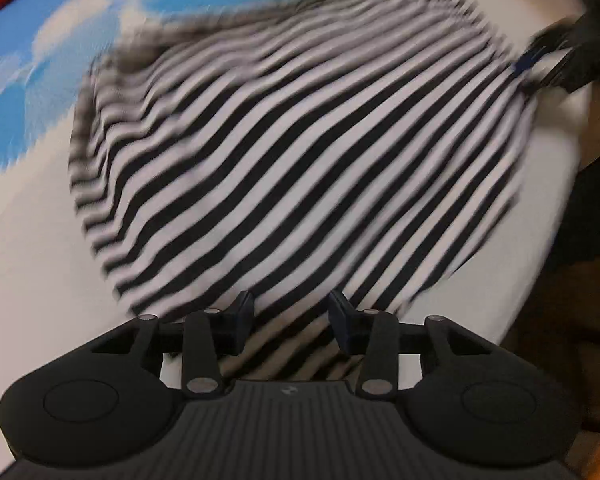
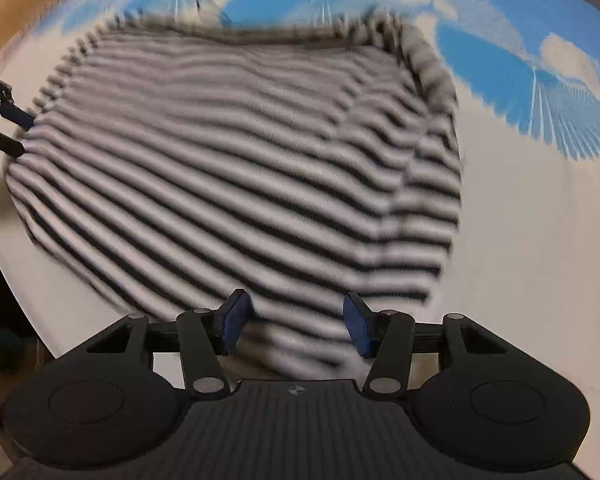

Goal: Fold small clothes

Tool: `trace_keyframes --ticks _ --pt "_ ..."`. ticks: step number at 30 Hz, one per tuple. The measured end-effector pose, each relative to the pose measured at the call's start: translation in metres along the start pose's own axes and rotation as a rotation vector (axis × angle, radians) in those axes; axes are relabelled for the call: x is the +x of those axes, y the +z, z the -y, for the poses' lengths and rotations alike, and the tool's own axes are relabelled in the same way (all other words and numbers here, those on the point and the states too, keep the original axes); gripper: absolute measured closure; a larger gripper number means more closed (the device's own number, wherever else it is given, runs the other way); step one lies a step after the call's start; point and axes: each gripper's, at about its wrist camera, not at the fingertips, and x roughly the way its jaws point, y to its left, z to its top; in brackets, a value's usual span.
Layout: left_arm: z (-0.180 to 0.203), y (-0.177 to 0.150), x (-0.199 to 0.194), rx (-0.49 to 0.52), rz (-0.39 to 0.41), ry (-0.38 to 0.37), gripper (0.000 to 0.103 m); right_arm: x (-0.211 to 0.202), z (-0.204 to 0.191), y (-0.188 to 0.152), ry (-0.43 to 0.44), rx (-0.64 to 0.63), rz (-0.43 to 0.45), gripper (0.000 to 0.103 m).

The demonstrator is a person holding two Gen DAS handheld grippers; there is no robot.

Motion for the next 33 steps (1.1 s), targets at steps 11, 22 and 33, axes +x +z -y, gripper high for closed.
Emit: trace_keyframes --ticks 11,22,33 --pt "-0.005 -0.002 0.003 -0.119 -0.093 0.216 0.053 -0.011 0.01 -0.006 -0.132 0.071 -0.03 0.075" --pt "0.045 0.02 -0.143 -0.466 0.398 0.52 0.025 -0.139 -0.033 -0.004 -0.368 0.273 0.448 0.042" --pt "0.099 -0.035 -0.132 -0.701 0.488 0.384 0.027 -0.158 -0.081 -0.062 -0.377 0.348 0.553 0.033"
